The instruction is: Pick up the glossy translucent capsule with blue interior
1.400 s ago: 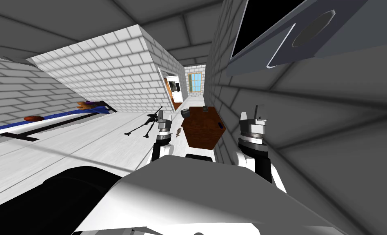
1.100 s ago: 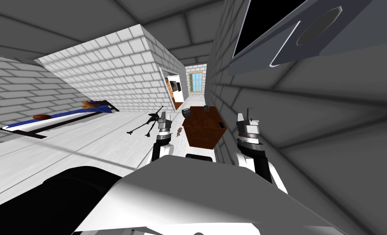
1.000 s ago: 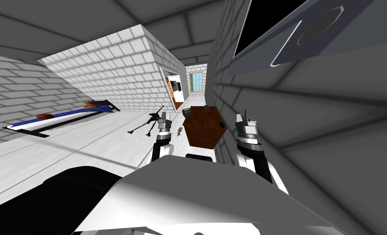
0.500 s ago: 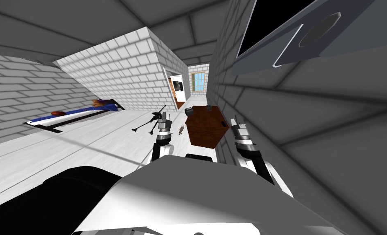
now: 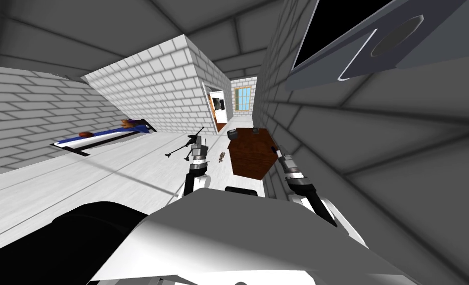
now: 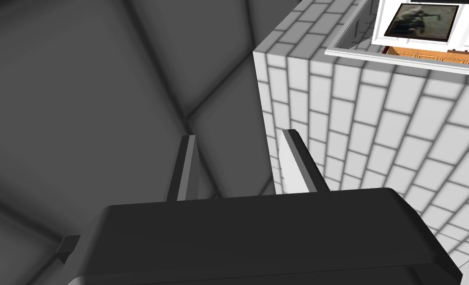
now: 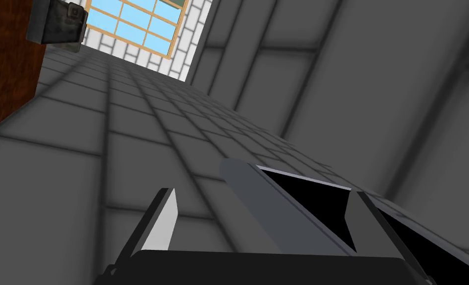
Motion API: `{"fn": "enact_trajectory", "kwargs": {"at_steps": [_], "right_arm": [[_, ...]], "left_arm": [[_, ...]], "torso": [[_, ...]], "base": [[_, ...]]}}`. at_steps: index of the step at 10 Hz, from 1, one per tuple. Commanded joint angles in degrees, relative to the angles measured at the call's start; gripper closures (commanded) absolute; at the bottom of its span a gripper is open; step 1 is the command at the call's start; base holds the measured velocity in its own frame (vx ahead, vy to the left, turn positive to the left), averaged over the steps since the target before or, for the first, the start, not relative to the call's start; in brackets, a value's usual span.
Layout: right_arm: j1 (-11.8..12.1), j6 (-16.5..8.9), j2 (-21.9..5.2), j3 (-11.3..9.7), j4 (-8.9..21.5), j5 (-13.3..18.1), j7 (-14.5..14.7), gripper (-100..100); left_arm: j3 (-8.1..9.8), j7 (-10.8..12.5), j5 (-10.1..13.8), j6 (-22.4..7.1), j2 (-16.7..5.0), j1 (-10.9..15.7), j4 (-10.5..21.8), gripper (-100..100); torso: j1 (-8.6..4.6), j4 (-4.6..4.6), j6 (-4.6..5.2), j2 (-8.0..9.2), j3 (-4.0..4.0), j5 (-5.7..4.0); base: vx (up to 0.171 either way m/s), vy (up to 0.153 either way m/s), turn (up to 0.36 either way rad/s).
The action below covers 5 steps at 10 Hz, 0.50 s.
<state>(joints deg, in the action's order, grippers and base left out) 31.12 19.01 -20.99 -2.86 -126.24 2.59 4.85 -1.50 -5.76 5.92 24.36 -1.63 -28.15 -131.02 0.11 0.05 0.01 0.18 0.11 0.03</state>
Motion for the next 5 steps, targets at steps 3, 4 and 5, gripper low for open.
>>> {"fn": "enact_trajectory", "kwargs": {"at_steps": [3, 4, 5], "right_arm": [[1.5, -0.7, -6.1, -0.6, 4.4, -1.0, 0.0, -100], [2.3, -1.3, -8.0, -0.8, 6.3, -1.5, -0.2, -100], [2.3, -1.3, -8.9, -0.8, 6.3, -1.5, -0.2, -100]], "left_arm": [[0.0, 0.0, 0.0, 0.0, 0.0, 0.0, 0.0, 0], [0.0, 0.0, 0.0, 0.0, 0.0, 0.0, 0.0, 0], [0.0, 0.0, 0.0, 0.0, 0.0, 0.0, 0.0, 0]], "torso": [[0.04, -0.02, -0.01, -0.06, -0.04, 0.01], [0.01, -0.02, 0.0, -0.08, -0.05, 0.01], [0.02, -0.02, -0.01, -0.1, -0.06, 0.0]], "base": [[-0.025, 0.048, 0.08], [-0.017, 0.049, 0.103], [-0.012, 0.035, 0.039]]}}
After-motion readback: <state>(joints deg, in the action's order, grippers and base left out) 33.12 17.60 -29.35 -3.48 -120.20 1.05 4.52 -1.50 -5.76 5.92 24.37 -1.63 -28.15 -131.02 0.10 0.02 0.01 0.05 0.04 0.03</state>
